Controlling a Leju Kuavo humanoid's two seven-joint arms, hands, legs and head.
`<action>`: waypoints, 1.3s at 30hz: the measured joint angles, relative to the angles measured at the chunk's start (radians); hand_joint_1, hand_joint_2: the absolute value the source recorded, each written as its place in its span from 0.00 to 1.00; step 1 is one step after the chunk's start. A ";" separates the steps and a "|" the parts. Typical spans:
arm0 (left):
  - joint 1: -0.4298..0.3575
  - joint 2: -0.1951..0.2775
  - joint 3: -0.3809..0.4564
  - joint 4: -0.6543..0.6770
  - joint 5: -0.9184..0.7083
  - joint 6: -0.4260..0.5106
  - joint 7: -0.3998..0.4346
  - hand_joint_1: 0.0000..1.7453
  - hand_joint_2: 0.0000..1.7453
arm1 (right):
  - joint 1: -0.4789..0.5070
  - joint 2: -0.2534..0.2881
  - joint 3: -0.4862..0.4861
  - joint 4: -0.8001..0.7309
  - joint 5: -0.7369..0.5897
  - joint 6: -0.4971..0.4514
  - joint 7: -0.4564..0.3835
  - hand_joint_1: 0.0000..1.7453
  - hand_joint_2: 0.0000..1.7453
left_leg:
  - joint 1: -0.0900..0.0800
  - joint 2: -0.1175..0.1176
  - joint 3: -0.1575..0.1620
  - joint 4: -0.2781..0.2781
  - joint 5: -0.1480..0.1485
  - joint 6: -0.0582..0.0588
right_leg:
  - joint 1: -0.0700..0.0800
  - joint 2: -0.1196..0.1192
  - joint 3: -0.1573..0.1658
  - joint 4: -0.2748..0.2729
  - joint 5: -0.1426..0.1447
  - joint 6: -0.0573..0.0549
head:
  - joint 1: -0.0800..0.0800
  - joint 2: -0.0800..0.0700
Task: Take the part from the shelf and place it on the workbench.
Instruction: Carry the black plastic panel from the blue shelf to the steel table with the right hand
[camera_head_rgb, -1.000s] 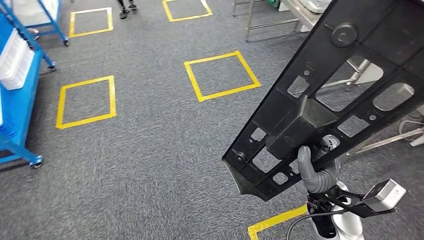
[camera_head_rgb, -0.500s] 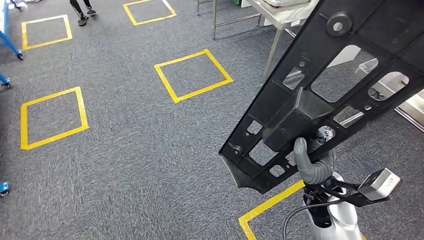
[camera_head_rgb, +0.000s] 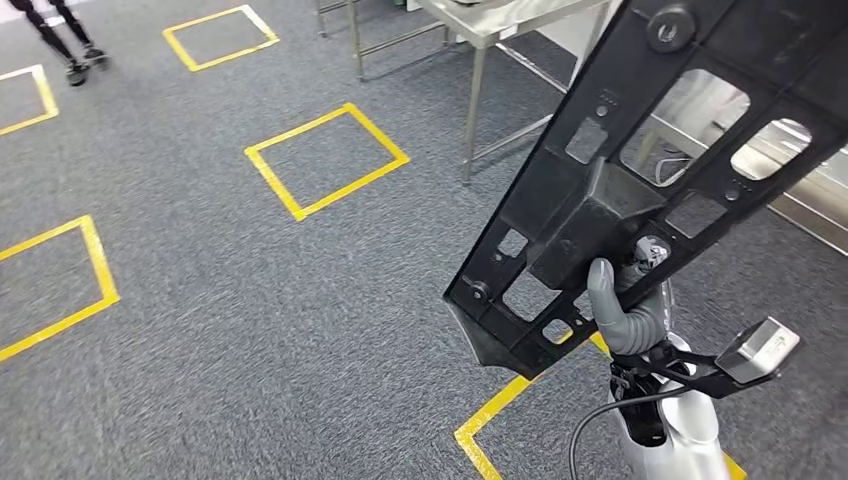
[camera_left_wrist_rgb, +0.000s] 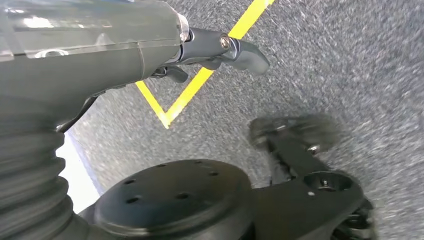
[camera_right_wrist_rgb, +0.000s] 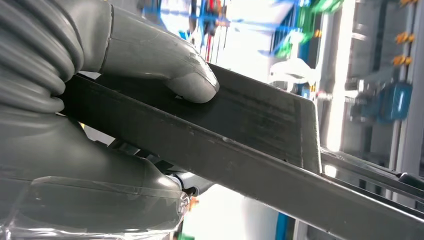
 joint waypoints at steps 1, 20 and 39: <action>0.002 0.000 0.000 0.000 -0.002 -0.002 0.000 0.00 1.00 | 0.010 0.000 -0.003 -0.007 0.001 -0.004 -0.004 1.00 1.00 | 0.000 -0.019 0.017 -0.042 0.011 0.003 | -0.001 0.011 -0.004 0.002 0.001 0.005 | 0.000 0.000; -0.005 -0.018 -0.012 0.000 0.006 0.000 -0.104 0.00 1.00 | 0.016 0.005 -0.023 -0.030 0.014 0.039 -0.002 1.00 1.00 | -0.013 0.149 0.055 -0.080 -0.011 -0.002 | 0.000 -0.120 -0.007 -0.001 -0.001 0.018 | 0.000 0.000; 0.006 -0.034 0.001 0.000 0.015 0.013 -0.002 0.00 1.00 | -0.050 0.007 -0.018 0.035 -0.034 0.027 0.032 1.00 1.00 | -0.007 0.052 0.029 -0.096 0.029 0.041 | -0.003 -0.065 -0.098 0.151 -0.068 0.043 | 0.000 0.000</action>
